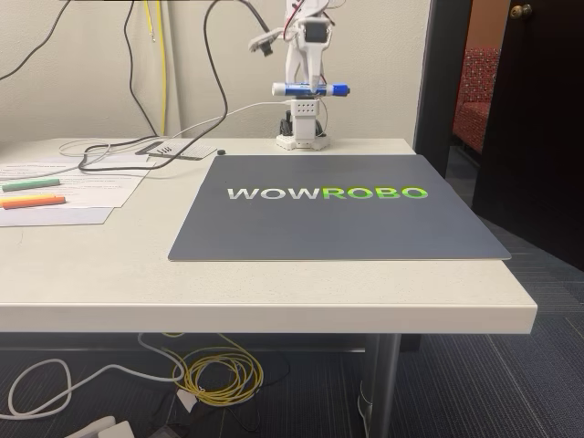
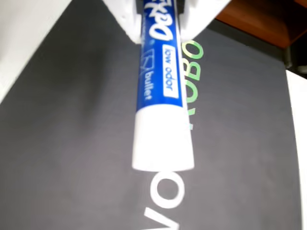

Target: Pick up the blue marker.

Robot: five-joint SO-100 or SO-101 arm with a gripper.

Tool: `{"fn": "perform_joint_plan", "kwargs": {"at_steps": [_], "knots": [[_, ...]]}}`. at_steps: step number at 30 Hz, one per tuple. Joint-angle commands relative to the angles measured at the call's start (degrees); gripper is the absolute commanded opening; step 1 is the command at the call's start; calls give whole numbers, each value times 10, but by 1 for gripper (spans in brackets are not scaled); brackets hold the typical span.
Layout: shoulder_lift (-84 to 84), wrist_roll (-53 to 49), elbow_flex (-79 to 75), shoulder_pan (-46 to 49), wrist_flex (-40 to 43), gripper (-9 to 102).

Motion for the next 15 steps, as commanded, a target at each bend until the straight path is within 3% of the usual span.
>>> {"fn": "perform_joint_plan", "kwargs": {"at_steps": [1,4,10,15], "knots": [[109,4,148,-3,-91,0],[191,11,289,-4,-185,0],[278,31,454,-9,-295,0],[274,48,483,-12,-312,0]]}}
